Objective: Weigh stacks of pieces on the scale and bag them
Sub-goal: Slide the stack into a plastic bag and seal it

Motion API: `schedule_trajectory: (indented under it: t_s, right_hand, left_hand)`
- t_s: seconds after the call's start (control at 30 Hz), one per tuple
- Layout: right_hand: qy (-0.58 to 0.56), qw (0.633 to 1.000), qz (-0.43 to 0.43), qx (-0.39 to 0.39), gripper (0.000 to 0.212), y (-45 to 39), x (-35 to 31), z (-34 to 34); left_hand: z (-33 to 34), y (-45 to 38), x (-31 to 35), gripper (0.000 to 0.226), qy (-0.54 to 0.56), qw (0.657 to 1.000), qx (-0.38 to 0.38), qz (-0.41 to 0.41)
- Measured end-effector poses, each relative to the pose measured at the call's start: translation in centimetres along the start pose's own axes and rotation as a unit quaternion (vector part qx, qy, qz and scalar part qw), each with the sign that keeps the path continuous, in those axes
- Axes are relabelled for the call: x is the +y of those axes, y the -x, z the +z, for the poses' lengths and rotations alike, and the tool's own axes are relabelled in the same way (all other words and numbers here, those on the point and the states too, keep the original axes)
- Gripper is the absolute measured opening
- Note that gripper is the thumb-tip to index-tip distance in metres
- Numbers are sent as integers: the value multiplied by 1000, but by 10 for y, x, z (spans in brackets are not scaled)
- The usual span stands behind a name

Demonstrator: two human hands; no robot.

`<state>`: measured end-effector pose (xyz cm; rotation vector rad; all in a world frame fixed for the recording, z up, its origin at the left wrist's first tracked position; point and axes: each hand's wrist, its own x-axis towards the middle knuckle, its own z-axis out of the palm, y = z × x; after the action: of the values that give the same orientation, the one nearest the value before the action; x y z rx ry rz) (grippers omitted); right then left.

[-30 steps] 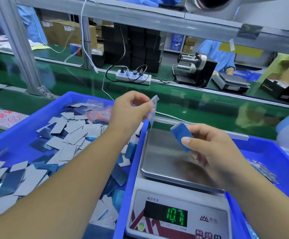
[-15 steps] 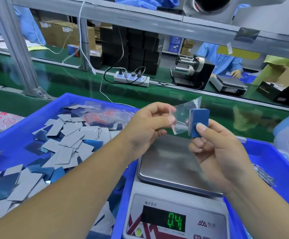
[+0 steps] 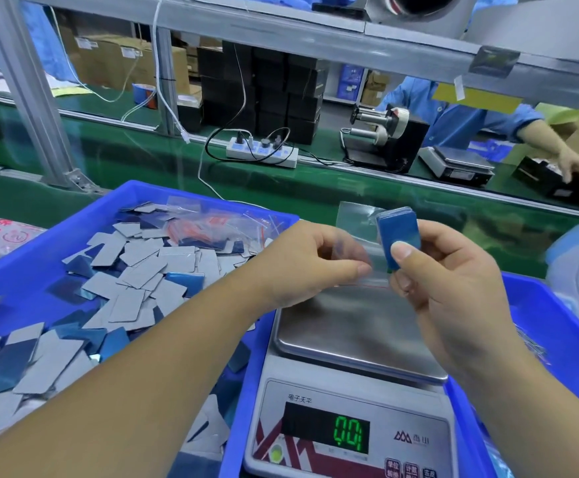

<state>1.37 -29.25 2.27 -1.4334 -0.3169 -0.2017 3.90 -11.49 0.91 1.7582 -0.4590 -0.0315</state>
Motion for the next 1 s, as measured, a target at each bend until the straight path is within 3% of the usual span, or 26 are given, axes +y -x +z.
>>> schedule_trajectory:
  t_s: [0.33,0.53,0.6,0.7,0.8,0.87,0.93,1.0]
  right_hand:
    - [58,994,-75,-61,27,4,-4,-2]
    - [81,990,-89,-80,23,4,-1,-2]
    - [90,988,-92,-81,22,4,0,-1]
    - [114,990,-63,-54,20,2,2,-3]
    - [180,983,-13,-42,16,-2,4,-10]
    - [302,952,-5,-48,19,-4,8,-15]
    - [448,890,-10,-88,23,-5,9,-15]
    - [525,839,-5,-140,29,-3,10,-11]
  left_hand:
    - [-3,3,3,7,-4,998,-68,-1]
    - [-1,3,0,26,-10,996,-90,-10]
    - [0,3,-1,21,-23,995,-93,-17]
    - [-5,-1,-3,13,-63,997,-17,-29]
    - [-15,-4,-1,24,19,995,77,-59]
    - [-21,-6,-1,34,76,987,120,-69]
    - [-22,-6,-1,47,66,984,147,-76]
    - [-19,-6,-3,51,52,983,152,-86]
